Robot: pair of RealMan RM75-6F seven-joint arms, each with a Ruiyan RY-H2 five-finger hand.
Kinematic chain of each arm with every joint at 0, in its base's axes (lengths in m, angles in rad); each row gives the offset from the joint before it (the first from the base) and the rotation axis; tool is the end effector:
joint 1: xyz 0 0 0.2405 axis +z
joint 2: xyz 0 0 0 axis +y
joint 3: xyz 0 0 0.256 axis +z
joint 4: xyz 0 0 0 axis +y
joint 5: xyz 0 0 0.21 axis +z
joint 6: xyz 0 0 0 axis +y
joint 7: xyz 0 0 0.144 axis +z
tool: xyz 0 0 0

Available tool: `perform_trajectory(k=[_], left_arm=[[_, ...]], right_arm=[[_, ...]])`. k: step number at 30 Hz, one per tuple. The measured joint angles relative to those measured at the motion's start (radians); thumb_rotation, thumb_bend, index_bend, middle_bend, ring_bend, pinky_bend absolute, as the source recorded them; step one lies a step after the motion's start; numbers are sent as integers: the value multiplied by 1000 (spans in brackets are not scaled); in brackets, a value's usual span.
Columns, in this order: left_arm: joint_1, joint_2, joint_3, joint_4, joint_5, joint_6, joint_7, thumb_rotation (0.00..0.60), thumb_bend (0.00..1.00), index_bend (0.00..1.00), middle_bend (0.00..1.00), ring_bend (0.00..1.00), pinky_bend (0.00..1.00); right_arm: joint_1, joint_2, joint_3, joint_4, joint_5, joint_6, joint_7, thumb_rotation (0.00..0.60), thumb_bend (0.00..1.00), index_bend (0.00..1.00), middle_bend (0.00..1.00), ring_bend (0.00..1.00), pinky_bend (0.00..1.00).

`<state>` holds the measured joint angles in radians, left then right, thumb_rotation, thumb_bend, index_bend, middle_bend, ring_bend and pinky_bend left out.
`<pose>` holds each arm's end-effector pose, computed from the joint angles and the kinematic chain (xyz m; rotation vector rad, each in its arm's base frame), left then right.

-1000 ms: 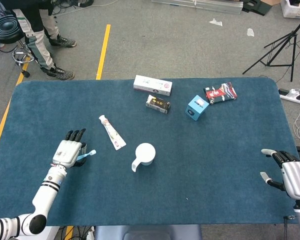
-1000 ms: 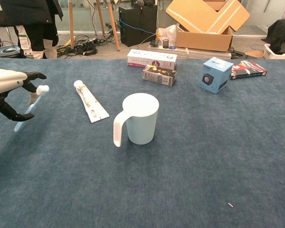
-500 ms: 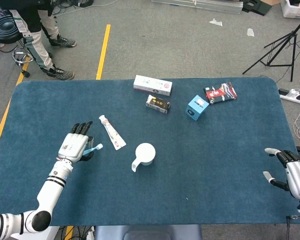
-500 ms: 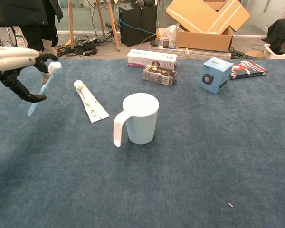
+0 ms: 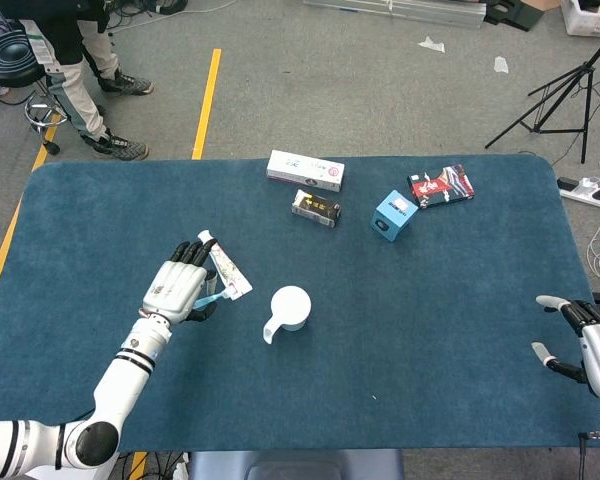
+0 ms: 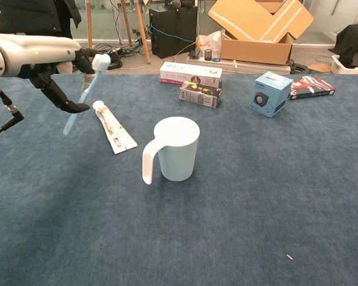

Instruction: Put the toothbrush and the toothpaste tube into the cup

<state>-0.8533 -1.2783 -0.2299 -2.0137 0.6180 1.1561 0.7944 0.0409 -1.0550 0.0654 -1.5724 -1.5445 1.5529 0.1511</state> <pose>-0.0944 0.3211 0.0571 -1.8034 -0.9441 -0.7466 -0.3190 -0.1707 0.1921 1.3365 -0.8826 0.9895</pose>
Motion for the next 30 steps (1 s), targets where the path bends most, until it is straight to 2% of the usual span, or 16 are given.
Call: perform_trajectory(k=[9,17,30], left_arm=[[-59,12,-41,-57,-101,2,-15,600,320,557,0,0,0],[-118,11,-86,-88,-132,-8,-61,600,320,568,0,0,0],[-221,-47,-103,-63,-188,-2,-65,600,320,570,0,0,0]], right_arm=[[-1,4,-1,-1,-2,-1,9,600,157,333,418,339,473],[-1,4,-3,-3,-5,-3,4,600,158,333,418,339,473],[0,11,-4,-3,-4,-9,20,600,158,333,418,339,473]])
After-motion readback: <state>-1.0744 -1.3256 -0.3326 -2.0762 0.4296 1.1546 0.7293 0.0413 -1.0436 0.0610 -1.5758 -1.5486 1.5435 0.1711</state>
